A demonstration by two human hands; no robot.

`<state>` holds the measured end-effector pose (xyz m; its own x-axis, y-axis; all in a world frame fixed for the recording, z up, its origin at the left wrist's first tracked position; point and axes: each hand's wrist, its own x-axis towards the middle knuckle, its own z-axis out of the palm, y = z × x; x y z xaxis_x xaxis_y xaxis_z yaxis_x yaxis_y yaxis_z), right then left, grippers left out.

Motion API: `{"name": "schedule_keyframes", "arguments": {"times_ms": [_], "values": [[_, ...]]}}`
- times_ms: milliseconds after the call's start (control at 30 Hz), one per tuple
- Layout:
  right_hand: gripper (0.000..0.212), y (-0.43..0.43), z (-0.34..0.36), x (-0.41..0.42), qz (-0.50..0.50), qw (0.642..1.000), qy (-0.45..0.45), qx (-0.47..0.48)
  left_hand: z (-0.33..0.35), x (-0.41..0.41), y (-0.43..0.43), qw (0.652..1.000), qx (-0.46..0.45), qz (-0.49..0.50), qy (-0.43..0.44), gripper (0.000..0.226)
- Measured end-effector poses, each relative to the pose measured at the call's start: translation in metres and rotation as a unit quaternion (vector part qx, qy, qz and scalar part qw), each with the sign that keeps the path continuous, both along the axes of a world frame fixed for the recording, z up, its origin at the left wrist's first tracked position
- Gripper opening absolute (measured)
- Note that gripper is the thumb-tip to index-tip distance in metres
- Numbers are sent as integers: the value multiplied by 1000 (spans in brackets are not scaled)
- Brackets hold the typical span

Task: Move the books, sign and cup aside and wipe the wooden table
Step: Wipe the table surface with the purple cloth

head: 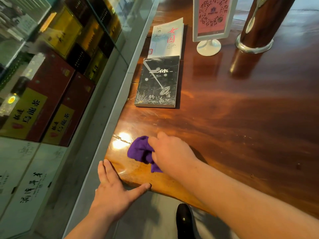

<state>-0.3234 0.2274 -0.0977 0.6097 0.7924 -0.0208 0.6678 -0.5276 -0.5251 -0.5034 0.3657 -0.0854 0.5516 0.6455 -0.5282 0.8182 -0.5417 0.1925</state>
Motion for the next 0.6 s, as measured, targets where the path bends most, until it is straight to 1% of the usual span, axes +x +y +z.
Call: {"name": "schedule_keyframes", "arguments": {"times_ms": [133,300,400,467,533,600], "values": [[19,34,2,15,48,999,-24,5,3,2,0,1000,9,-10,11,172],[18,59,9,7,99,995,-22,2,2,0,1,1000,16,-12,8,170],[19,52,11,-6,158,987,-20,8,2,-1,1,1000,11,-10,-3,166],[19,39,11,-14,202,979,-2,-1,2,0,1,1000,12,-23,0,164],[18,22,8,-16,230,973,19,-23,2,2,1,999,13,-29,14,168],[18,5,8,-9,237,970,24,-49,1,1,2,1000,16,-14,18,172]]}}
